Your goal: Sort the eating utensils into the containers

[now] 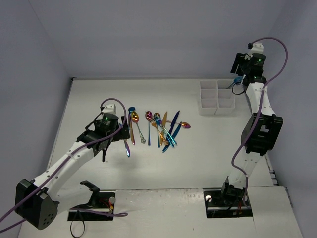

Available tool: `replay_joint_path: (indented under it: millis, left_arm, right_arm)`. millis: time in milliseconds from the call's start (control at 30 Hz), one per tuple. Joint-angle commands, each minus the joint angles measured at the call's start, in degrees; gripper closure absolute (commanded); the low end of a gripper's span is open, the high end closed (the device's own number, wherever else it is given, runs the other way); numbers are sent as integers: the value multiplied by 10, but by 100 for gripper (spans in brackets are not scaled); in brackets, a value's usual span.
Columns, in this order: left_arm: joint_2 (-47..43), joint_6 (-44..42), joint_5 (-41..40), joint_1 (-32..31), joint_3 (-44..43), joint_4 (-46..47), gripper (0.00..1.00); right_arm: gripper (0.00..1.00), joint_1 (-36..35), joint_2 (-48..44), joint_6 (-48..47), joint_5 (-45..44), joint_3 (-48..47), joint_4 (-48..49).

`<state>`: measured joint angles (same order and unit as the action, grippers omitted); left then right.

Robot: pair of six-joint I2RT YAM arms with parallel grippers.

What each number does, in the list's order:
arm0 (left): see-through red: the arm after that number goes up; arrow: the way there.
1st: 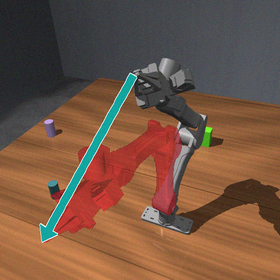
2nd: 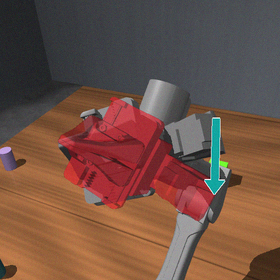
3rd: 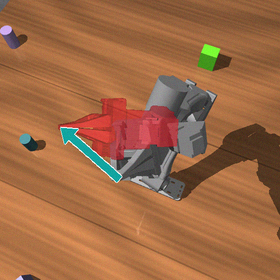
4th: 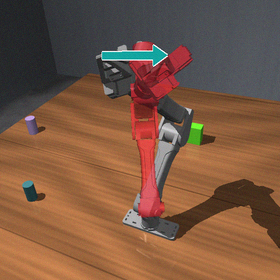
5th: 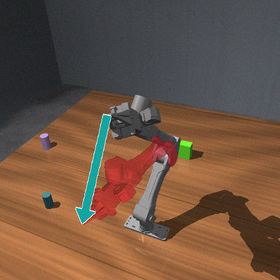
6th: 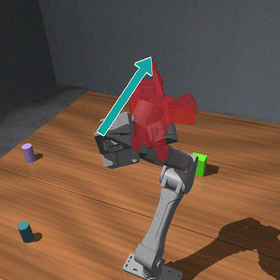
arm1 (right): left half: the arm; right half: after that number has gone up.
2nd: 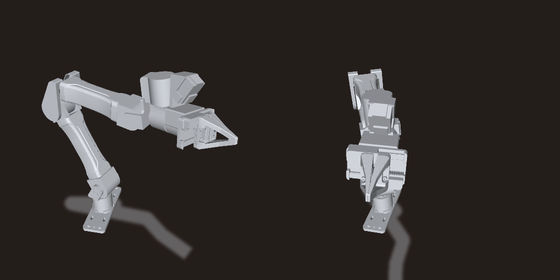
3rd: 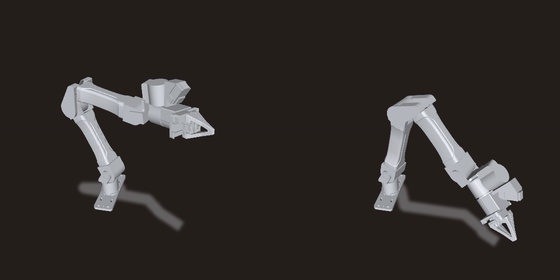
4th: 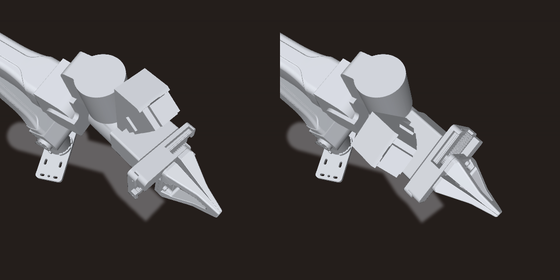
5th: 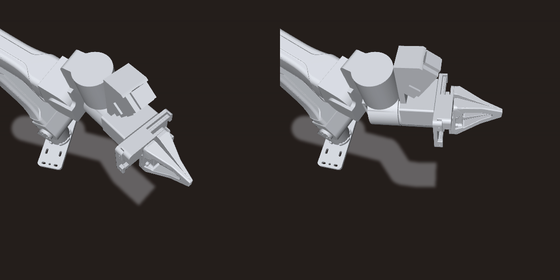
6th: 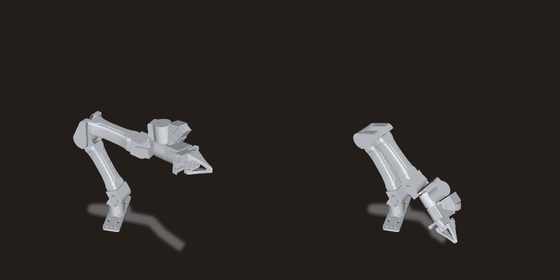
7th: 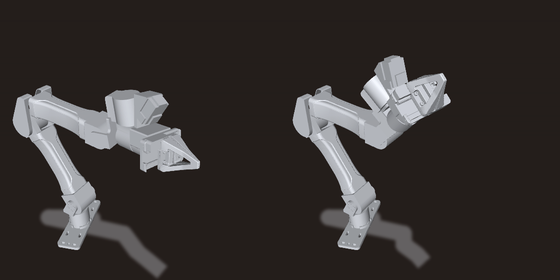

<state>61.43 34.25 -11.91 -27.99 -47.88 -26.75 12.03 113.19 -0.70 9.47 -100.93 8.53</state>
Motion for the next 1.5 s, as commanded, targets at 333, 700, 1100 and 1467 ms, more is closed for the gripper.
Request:
replay_joint_path:
  millis: [333,700,1100,1467]
  left_arm:
    - [112,88,9,-43,-87,34,9]
    - [312,227,-45,-126,-228,29,16]
    - [477,254,-28,-138,-349,15,48]
    - [531,248,-28,-138,-375,15,61]
  right_arm:
    - [14,-47,-291,57,-27,181,36]
    - [17,-146,-474,160,-62,408,14]
    - [18,-164,-605,173,-43,521,-64]
    - [18,-181,-641,162,-38,550,-103]
